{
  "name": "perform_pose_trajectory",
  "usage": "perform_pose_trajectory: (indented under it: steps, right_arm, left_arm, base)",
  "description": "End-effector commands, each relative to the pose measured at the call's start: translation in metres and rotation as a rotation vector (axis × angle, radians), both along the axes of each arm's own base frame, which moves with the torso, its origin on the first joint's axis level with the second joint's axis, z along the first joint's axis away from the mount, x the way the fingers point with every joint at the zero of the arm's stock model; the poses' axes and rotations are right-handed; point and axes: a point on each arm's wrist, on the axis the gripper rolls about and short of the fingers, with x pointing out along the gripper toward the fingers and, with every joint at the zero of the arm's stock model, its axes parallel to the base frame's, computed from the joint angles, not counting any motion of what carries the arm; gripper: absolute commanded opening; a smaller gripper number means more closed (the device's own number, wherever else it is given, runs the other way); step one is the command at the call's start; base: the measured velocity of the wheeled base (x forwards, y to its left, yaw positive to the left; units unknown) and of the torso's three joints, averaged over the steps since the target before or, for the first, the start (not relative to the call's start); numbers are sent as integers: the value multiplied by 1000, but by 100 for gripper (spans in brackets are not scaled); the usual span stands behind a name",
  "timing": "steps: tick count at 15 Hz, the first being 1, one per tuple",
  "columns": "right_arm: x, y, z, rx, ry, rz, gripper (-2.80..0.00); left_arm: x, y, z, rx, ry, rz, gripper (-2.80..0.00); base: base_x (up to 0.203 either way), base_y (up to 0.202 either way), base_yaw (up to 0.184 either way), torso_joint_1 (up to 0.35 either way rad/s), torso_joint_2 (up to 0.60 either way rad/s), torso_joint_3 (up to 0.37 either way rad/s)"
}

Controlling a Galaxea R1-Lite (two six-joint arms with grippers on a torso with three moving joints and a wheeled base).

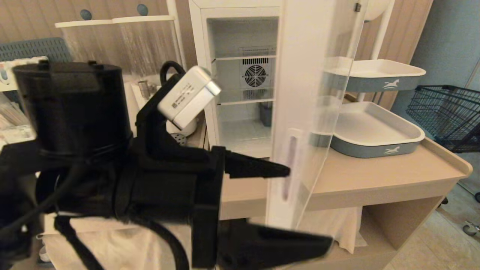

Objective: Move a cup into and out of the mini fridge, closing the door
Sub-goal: Open the freezer door, then put the ceramic cup in the freezer

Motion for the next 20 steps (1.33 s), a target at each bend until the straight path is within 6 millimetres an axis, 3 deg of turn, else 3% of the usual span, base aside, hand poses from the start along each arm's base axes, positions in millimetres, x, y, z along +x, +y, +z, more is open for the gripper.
perform_pose_trajectory:
  steps: [1, 2, 4, 9, 13, 14, 17, 20]
  right_arm:
    - [0, 0, 0, 2, 1, -1, -280]
    - [0, 0, 0, 2, 1, -1, -280]
    - [0, 0, 0, 2, 3, -1, -280]
    - [0, 0, 0, 2, 3, -1, -280]
    - [0, 0, 0, 2, 3, -1, -280]
    - [0, 0, 0, 2, 3, -1, -280]
    - [0, 0, 0, 2, 3, -1, -280]
    - [0, 0, 0, 2, 3, -1, -280]
  left_arm:
    - [-43, -1, 11, -32, 2, -115, 0]
    - [-63, 10, 17, -50, 6, -126, 0]
    - [-71, 31, 11, -44, 23, 14, 0]
    - [-36, 86, -2, -30, 23, 425, 0]
    - [2, 126, -9, 14, 6, 953, 0]
    - [10, 133, -12, 42, -8, 1064, -280]
    - [22, 163, -22, 178, -90, 1420, -280]
    - [0, 176, -24, 259, -176, 1684, -280]
  base:
    - [0, 0, 0, 0, 0, 0]
    - [0, 0, 0, 0, 0, 0]
    - [0, 0, 0, 0, 0, 0]
    - [0, 0, 0, 0, 0, 0]
    - [0, 0, 0, 0, 0, 0]
    - [0, 0, 0, 0, 0, 0]
    - [0, 0, 0, 0, 0, 0]
    - [0, 0, 0, 0, 0, 0]
